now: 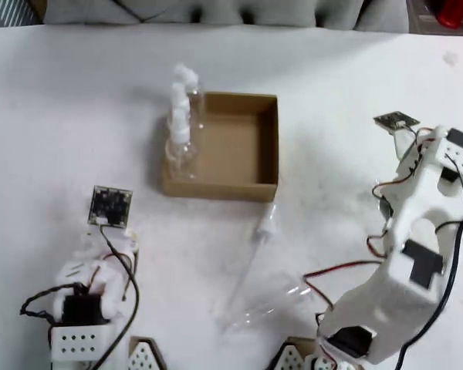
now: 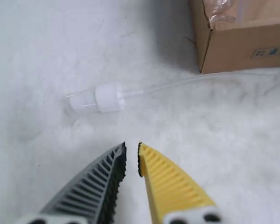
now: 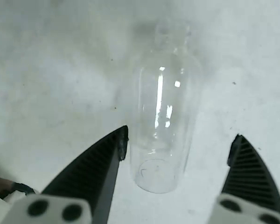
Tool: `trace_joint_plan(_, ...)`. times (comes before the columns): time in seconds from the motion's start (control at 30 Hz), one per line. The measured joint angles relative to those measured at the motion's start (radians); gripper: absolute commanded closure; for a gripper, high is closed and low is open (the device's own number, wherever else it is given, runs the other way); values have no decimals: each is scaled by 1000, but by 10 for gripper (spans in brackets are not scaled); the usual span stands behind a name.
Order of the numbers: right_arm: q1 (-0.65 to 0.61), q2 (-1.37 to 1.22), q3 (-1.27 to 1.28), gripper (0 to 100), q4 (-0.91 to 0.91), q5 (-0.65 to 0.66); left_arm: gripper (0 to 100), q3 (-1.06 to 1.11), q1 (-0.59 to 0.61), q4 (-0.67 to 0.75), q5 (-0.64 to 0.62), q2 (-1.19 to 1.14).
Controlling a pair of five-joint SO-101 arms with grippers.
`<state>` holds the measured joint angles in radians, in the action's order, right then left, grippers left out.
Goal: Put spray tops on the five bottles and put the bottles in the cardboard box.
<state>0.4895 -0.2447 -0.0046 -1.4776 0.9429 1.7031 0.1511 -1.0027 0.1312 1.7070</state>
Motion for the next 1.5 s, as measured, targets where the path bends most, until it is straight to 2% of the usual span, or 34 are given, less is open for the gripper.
trace_joint_plan(0.23,-5,244,278,694,210,-57,943,0,0,0,0,0)
trace_joint_plan(0.6,-69,98,284,706,305,-74,943,0,0,0,0,0)
trace_joint_plan(0.77,-68,23,232,787,311,-74,943,0,0,0,0,0)
trace_joint_plan(1.0,-66,-37,170,804,311,-32,943,0,0,0,0,0)
trace_joint_plan(1.2,-64,-38,152,990,313,-11,943,0,0,0,0,0)
trace_joint_plan(1.27,-66,-38,137,962,313,-11,943,0,0,0,0,0)
trace_joint_plan(1.5,-28,-31,109,961,236,-58,943,0,0,0,0,0)
